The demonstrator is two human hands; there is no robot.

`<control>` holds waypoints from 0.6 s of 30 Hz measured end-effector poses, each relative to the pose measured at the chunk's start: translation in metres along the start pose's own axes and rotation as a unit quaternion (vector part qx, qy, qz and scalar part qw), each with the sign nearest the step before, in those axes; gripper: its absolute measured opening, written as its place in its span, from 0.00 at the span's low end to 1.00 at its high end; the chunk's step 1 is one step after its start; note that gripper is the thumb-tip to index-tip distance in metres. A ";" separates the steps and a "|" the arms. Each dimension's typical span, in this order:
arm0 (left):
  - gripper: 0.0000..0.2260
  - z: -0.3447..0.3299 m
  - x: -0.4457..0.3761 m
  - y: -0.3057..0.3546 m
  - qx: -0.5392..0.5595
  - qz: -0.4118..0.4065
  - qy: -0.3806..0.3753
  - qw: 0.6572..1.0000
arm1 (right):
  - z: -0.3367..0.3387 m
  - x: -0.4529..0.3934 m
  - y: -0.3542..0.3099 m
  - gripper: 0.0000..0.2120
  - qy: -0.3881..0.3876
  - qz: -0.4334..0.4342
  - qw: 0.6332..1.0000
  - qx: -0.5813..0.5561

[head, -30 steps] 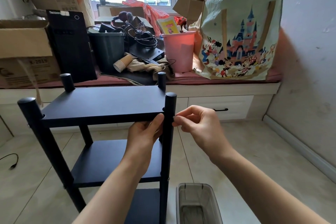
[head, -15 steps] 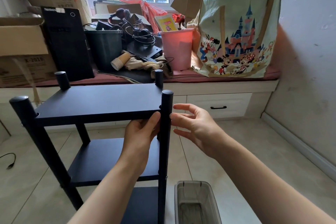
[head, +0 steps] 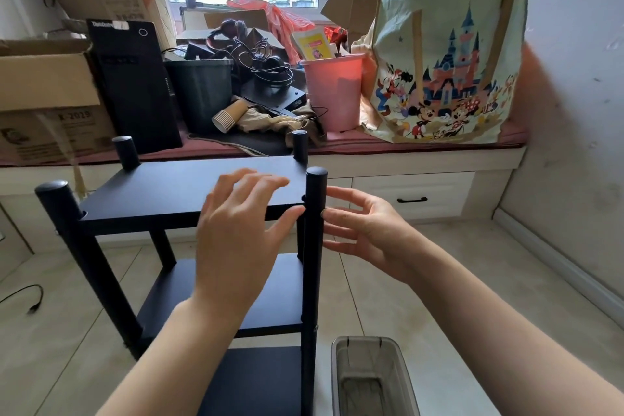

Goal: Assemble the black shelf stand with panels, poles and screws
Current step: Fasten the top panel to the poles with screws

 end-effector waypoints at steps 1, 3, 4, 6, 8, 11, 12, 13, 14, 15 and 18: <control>0.19 -0.009 -0.003 0.000 -0.010 0.003 -0.041 0.999 | -0.001 0.000 0.001 0.27 -0.002 -0.004 1.000 -0.007; 0.26 -0.024 -0.004 0.001 -0.032 0.009 -0.113 0.993 | -0.003 0.001 0.002 0.25 -0.008 -0.003 1.000 -0.014; 0.29 -0.031 -0.004 0.003 -0.047 0.013 -0.143 0.989 | -0.003 0.002 0.002 0.24 -0.011 0.003 1.000 -0.009; 0.31 -0.037 -0.004 0.005 -0.073 0.026 -0.172 0.982 | -0.003 0.003 0.000 0.20 -0.010 0.019 0.999 0.032; 0.29 -0.037 -0.007 0.006 -0.071 0.044 -0.172 0.981 | 0.000 0.004 0.000 0.17 -0.002 0.028 0.994 0.107; 0.20 -0.035 -0.012 0.004 -0.049 0.064 -0.170 0.982 | 0.003 0.003 -0.002 0.14 0.003 0.036 0.988 0.150; 0.19 -0.035 -0.012 0.003 -0.047 0.065 -0.170 0.982 | 0.004 0.004 -0.003 0.14 0.005 0.039 0.988 0.151; 0.21 -0.035 -0.012 0.004 -0.045 0.066 -0.173 0.982 | 0.004 0.004 -0.005 0.13 0.009 0.043 0.987 0.154; 0.22 -0.035 -0.012 0.004 -0.043 0.070 -0.177 0.981 | 0.004 0.004 -0.006 0.12 0.012 0.046 0.987 0.156; 0.23 -0.035 -0.012 0.004 -0.041 0.073 -0.179 0.980 | 0.004 0.005 -0.007 0.11 0.016 0.049 0.986 0.157; 0.25 -0.034 -0.012 0.004 -0.037 0.079 -0.189 0.978 | 0.005 0.006 -0.009 0.09 0.025 0.055 0.985 0.161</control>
Point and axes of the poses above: each hand's wrist, its own x-axis away from the middle knuckle, its own z-axis out of the back of the hand, y = z × x, the point moved 7 cm from there along -x, towards the middle knuckle, and after that the axes turned 12 degrees about z, right-handed, at the moved point
